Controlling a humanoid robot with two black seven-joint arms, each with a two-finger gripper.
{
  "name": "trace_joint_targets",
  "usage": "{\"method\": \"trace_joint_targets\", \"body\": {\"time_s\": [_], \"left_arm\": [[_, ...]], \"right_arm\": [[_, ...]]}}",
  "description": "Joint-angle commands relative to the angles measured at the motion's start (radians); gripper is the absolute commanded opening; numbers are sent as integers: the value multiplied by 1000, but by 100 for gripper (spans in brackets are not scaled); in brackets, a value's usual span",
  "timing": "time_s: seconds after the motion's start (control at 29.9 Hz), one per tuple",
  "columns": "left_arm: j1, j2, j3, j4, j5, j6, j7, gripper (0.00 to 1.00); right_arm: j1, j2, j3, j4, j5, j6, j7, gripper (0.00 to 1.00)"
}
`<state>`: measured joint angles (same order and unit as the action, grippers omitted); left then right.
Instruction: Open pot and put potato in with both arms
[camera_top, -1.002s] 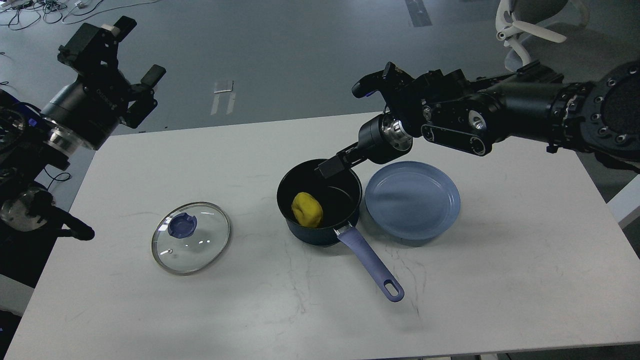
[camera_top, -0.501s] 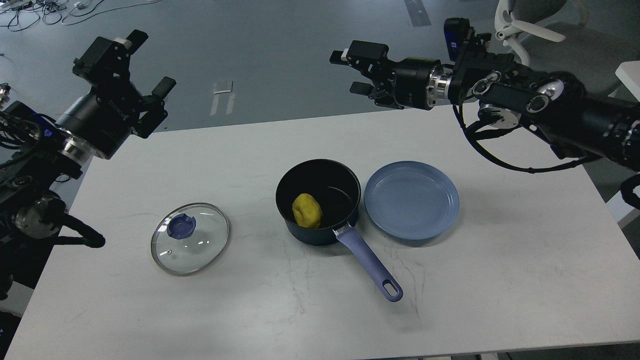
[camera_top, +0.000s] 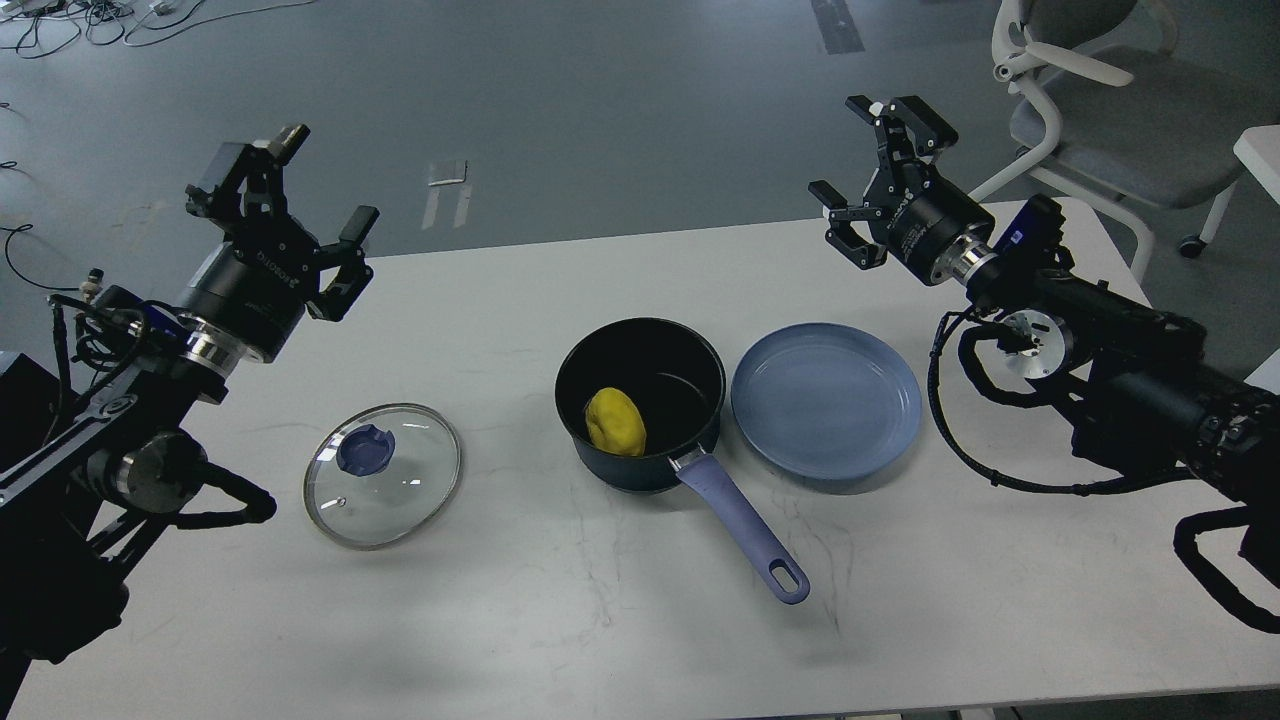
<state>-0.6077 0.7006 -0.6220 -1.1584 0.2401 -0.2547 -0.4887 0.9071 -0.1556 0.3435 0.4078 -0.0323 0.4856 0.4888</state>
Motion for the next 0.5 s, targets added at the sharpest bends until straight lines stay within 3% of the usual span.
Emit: {"method": "trace_joint_targets", "body": {"time_s": [0.0,0.1,0.47], "left_arm": [[48,-45,-41,63,1,-60,0,98],[80,-90,-50,112,2,-89,0,98],[111,-142,-53,123,13,-89,0,98]], "right_arm": [[-40,8,5,-17,0,3,0,96],[-66,18,5,-18,0,3,0,98],[-91,19,3,-38,-1,3,0,100]]}}
